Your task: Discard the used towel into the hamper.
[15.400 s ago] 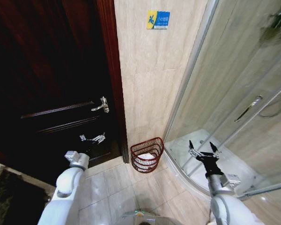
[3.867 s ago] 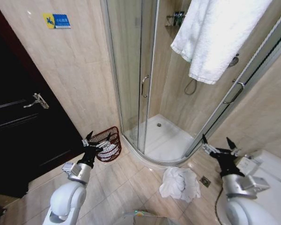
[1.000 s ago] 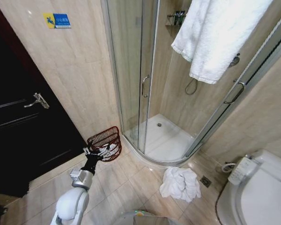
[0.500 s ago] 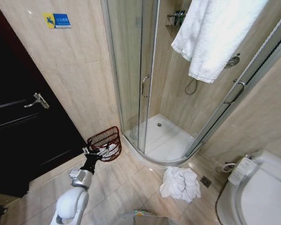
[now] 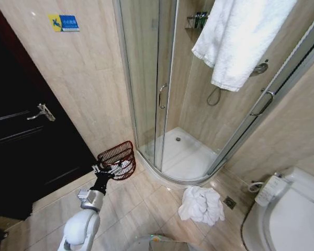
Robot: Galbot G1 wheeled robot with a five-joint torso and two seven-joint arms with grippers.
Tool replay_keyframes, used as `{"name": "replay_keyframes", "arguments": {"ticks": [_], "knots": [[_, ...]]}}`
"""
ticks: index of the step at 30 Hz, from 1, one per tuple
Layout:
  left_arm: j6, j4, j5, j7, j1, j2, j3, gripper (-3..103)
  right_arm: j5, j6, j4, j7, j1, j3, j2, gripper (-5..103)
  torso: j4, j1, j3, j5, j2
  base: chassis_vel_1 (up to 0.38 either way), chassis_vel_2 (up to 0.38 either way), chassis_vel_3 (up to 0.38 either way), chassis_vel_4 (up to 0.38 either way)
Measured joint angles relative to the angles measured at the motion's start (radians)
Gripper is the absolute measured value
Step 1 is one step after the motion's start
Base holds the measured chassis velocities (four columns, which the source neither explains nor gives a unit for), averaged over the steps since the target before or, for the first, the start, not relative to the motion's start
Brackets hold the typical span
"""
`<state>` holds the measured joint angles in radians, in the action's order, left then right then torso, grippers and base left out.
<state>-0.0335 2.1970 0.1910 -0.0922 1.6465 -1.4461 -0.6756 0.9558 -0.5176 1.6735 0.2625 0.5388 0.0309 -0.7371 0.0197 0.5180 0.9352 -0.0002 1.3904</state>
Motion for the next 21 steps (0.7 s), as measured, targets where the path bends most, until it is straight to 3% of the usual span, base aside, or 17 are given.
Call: {"name": "replay_keyframes", "arguments": {"ticks": [6,15,21], "knots": [[0.001,0.001,-0.001,-0.001,0.003,-0.001,0.002,100,0.018,-0.003,0.046,0.003,-0.062,-0.03,0.037,4,0.0001,0.0,0.0,-0.0003,0.0,0.0,0.0,0.0,0.0],[0.017,-0.017,-0.004,-0.013,0.009,-0.017,-0.001,100,0.048,0.001,0.192,0.0,-0.269,-0.154,0.131,4,0.0001,0.0,0.0,0.0,0.0,0.0,0.0,0.0,0.0],[0.018,-0.021,-0.01,-0.016,0.006,-0.021,0.006,100,0.07,0.007,0.315,-0.01,-0.552,-0.343,0.207,4,0.0,0.0,0.0,0.0003,0.0,0.0,0.0,0.0,0.0]]}}
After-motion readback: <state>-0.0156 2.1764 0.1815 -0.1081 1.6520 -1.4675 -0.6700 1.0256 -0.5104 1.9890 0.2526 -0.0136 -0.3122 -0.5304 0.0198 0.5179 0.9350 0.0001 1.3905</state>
